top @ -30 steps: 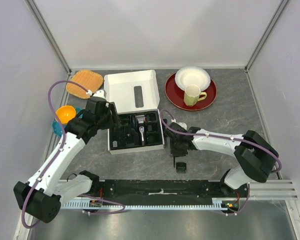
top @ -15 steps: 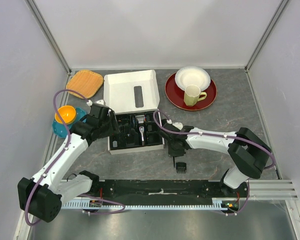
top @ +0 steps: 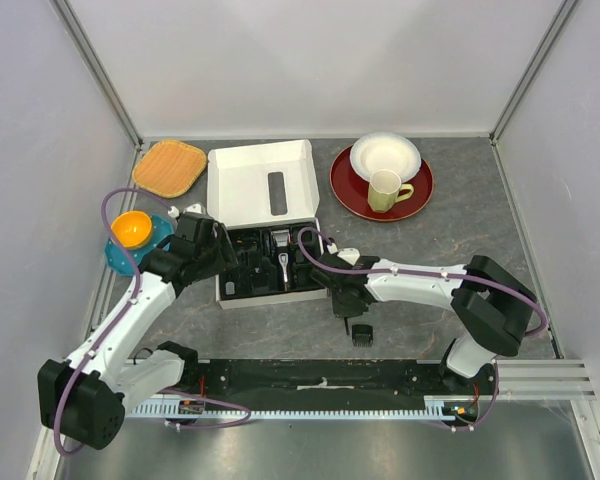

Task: Sort the hair-cutting tools

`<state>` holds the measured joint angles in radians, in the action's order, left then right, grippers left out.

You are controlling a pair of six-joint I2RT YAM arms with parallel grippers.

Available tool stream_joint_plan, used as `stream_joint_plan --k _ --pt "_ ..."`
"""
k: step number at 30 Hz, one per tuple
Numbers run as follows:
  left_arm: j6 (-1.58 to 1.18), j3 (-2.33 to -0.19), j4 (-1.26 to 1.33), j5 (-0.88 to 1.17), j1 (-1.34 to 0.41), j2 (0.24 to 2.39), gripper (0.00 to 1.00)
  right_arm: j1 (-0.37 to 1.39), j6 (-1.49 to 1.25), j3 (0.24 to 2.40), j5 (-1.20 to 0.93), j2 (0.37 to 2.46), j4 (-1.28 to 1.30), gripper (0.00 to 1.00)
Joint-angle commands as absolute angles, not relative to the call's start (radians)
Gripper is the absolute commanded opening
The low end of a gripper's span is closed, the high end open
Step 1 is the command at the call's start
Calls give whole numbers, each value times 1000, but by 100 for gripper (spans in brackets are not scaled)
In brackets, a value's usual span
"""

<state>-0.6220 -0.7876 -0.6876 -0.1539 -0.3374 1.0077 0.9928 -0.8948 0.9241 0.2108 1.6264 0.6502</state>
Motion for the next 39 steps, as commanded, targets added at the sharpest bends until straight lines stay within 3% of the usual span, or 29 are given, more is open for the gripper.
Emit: stream_joint_plan --k 1,7,12,33,39 --pt "-698 -759 -615 -169 -327 996 76 1012 -919 926 261 1671 702 22" --pt "-710 -729 -589 -207 -325 1023 77 1014 -908 939 298 1686 718 13" --pt "-712 -712 -568 -215 -325 1040 77 1014 -908 946 317 1678 718 0" --pt "-687 -727 -529 -259 -325 1129 76 1002 -870 1008 446 1436 718 0" --pt "-683 -707 -488 -157 -325 1147 74 983 -830 1009 443 1384 707 0"
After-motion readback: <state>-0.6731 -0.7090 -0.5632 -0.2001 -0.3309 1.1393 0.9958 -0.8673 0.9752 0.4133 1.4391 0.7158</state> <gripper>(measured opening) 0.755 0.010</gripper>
